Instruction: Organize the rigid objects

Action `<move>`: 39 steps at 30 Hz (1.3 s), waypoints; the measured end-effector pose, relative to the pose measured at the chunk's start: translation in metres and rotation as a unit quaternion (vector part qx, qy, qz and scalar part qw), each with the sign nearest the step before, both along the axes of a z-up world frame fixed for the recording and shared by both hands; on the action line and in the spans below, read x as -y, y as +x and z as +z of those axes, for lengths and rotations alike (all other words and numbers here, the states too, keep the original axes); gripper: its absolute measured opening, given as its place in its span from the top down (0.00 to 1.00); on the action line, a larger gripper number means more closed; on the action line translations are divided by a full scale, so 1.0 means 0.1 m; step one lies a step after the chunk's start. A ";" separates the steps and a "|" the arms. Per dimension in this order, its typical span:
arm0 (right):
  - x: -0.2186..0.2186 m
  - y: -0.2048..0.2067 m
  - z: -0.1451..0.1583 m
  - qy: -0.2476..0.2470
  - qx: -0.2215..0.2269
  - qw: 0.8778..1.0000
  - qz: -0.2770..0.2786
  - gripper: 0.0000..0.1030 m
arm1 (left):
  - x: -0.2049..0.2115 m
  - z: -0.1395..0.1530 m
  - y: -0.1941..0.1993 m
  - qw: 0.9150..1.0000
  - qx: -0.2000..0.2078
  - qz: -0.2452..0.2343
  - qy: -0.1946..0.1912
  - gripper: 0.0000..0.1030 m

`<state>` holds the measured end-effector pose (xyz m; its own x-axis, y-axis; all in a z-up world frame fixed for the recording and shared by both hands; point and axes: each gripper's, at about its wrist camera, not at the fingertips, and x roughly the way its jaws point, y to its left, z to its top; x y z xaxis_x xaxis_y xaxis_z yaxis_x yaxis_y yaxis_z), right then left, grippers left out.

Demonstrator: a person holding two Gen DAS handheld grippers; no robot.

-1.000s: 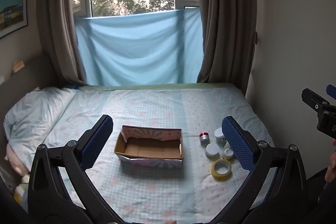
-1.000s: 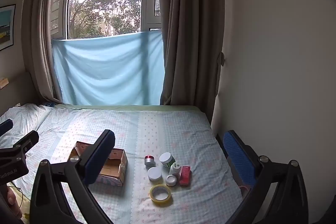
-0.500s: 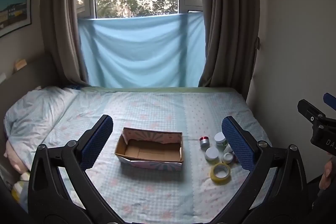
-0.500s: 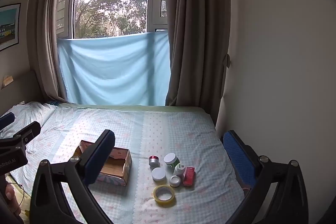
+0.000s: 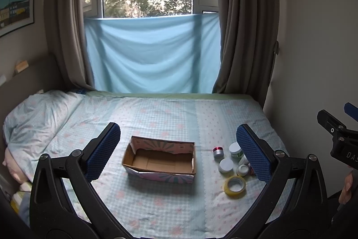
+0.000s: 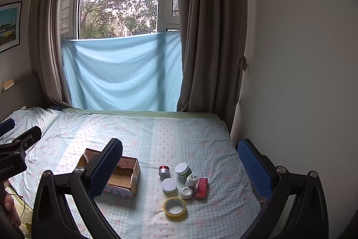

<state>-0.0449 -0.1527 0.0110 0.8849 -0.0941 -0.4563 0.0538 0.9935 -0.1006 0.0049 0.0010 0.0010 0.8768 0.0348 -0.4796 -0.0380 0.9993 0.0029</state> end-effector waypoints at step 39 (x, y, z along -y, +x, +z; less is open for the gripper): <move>-0.01 0.12 -0.04 0.000 -0.005 1.000 -0.002 0.00 | -0.04 0.07 0.08 1.000 0.022 -0.003 0.005 0.00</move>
